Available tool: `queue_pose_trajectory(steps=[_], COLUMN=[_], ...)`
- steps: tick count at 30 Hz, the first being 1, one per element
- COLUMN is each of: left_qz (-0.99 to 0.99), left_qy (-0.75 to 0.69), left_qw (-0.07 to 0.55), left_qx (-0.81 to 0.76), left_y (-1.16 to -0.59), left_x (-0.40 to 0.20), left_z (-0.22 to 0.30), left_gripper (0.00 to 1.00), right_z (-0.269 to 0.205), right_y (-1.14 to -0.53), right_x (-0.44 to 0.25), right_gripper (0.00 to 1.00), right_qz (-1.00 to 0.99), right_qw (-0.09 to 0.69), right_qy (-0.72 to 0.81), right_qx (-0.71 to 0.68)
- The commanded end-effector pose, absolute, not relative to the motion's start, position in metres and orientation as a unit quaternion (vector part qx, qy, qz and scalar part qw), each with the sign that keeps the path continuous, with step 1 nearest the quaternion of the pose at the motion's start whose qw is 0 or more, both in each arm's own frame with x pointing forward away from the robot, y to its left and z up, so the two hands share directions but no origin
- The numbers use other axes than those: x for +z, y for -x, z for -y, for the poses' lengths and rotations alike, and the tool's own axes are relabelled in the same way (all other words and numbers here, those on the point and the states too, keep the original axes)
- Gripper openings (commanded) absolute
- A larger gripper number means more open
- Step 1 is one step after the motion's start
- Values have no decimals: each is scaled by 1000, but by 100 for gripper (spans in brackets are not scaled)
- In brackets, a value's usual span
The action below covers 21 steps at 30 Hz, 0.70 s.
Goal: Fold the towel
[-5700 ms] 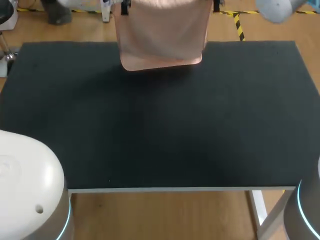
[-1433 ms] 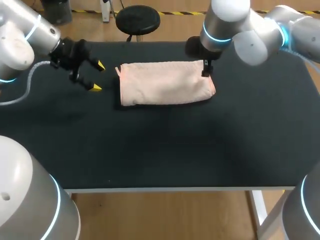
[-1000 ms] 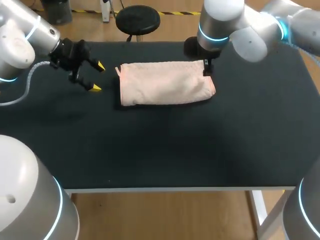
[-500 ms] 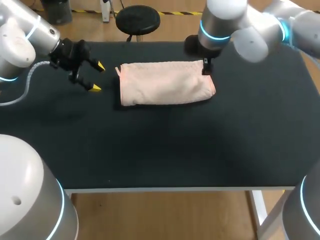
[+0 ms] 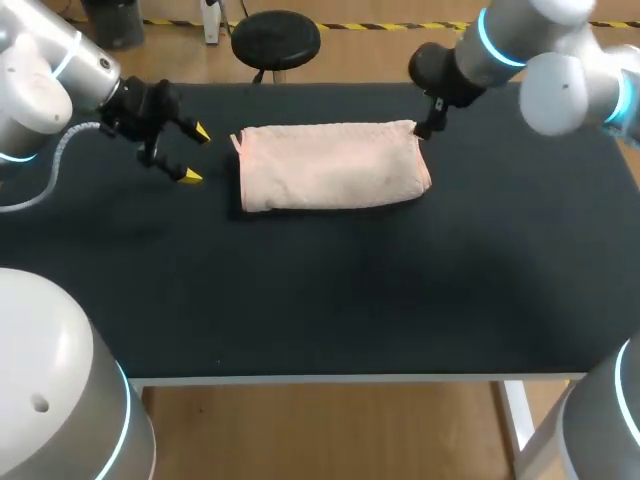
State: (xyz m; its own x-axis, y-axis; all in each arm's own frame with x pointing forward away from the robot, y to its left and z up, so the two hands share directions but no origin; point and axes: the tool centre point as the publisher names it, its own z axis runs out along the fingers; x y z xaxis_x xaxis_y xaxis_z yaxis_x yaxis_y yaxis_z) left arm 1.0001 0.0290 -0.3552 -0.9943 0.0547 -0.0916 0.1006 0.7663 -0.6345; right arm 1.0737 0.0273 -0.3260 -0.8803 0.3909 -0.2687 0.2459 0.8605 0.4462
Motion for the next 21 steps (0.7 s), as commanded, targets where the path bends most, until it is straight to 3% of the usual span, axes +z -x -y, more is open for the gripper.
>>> queue_pose_trajectory(steps=[1, 13, 21], left_qz=[-939, -939, -939], left_qy=[-42, -42, -42], left_qw=[34, 34, 34], left_qx=[-340, -340, -340], left_y=[-1000, -1000, -1000], left_x=[-356, -356, -356], left_z=[-29, -29, -29], left_gripper=[100, 100, 100], right_z=[-15, 3, -12], right_y=[-1068, -1064, -1065], right_x=[-321, -333, -362], right_gripper=[100, 100, 100], right_qz=[-840, -665, -613], right_qw=[75, -101, -199], right_qy=[-361, -570, -601], right_qx=[398, 471, 472])
